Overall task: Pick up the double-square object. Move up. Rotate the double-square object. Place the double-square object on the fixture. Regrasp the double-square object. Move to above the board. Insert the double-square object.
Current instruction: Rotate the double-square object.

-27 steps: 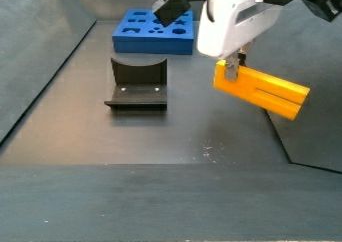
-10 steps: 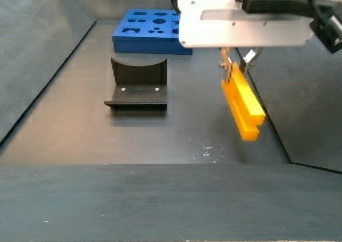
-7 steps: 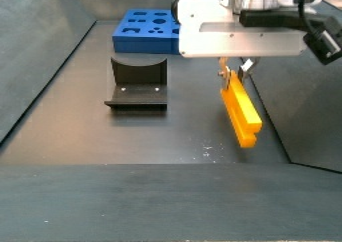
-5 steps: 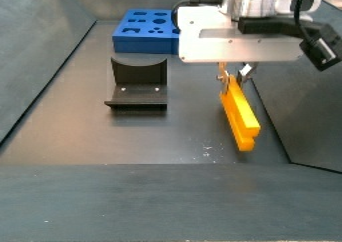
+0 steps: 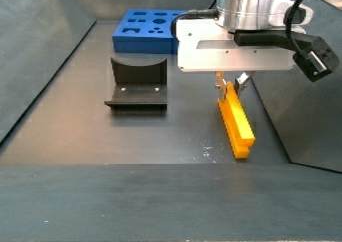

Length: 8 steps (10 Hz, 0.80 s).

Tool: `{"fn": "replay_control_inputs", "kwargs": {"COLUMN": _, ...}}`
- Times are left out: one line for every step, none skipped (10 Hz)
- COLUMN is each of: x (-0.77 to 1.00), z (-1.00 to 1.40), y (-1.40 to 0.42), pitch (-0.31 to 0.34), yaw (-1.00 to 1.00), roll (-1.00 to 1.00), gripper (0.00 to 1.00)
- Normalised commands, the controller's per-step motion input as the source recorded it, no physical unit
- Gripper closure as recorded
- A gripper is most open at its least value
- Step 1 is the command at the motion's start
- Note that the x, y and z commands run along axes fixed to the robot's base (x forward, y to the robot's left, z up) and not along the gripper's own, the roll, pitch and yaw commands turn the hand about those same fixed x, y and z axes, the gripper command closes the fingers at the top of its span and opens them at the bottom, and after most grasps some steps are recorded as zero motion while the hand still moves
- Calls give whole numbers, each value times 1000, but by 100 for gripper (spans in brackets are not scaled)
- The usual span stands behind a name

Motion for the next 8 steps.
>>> {"fn": "replay_control_inputs", "kwargs": {"x": 31, "z": -554, "y": 7, "pitch": -44, "yaw": 12, "roll": -123, "gripper": 100}}
{"fn": "replay_control_inputs", "kwargs": {"x": 31, "z": -551, "y": 8, "pitch": -45, "yaw": 13, "roll": -123, "gripper": 100}}
{"fn": "replay_control_inputs", "kwargs": {"x": 31, "z": -551, "y": 9, "pitch": -45, "yaw": 12, "roll": -123, "gripper": 100}}
{"fn": "replay_control_inputs", "kwargs": {"x": 32, "z": -550, "y": 9, "pitch": -46, "yaw": 12, "roll": -123, "gripper": 100}}
{"fn": "replay_control_inputs", "kwargs": {"x": 32, "z": -550, "y": 9, "pitch": -46, "yaw": 12, "roll": -123, "gripper": 100}}
{"fn": "replay_control_inputs", "kwargs": {"x": 32, "z": -549, "y": 9, "pitch": -46, "yaw": 12, "roll": -123, "gripper": 100}}
{"fn": "replay_control_inputs", "kwargs": {"x": 32, "z": -549, "y": 9, "pitch": -46, "yaw": 12, "roll": -123, "gripper": 100}}
{"fn": "replay_control_inputs", "kwargs": {"x": 0, "z": 0, "y": 0, "pitch": 0, "yaw": 0, "roll": 0, "gripper": 0}}
